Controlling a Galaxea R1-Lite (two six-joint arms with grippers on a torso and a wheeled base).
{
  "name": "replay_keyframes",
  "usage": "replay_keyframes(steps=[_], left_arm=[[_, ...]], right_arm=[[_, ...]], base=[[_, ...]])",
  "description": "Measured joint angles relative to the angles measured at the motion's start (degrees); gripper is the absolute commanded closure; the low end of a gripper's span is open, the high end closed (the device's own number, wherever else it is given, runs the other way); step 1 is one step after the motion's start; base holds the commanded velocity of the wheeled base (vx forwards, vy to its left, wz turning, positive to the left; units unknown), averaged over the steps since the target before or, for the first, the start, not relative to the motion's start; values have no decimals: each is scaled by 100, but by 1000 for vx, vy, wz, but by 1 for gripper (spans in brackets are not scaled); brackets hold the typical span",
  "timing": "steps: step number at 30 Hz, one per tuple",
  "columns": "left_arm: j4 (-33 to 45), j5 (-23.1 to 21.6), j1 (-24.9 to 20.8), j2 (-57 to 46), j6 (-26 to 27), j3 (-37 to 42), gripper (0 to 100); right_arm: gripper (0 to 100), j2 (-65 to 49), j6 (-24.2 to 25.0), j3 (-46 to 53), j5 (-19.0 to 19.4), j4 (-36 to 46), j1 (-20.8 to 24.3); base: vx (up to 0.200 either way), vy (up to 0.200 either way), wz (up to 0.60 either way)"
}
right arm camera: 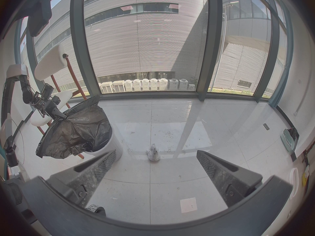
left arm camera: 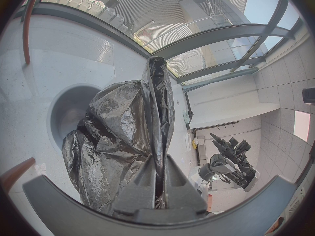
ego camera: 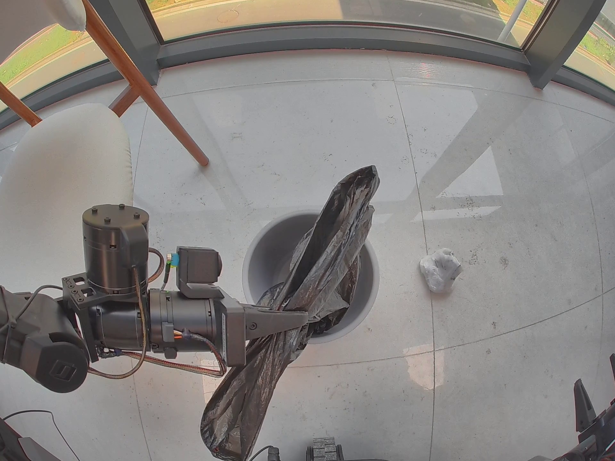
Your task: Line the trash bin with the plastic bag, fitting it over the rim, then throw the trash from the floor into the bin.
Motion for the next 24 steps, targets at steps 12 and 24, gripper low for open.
replay_keyframes(steps=[12, 24], left_arm=[[1, 959, -271, -149, -11, 140, 100], [4, 1603, -713, -99, -38, 96, 100]], right_arm=[[0, 0, 4, 0, -4, -2, 0], [0, 318, 278, -505, -50, -205, 330]], base=[[0, 0, 0], [0, 0, 0]])
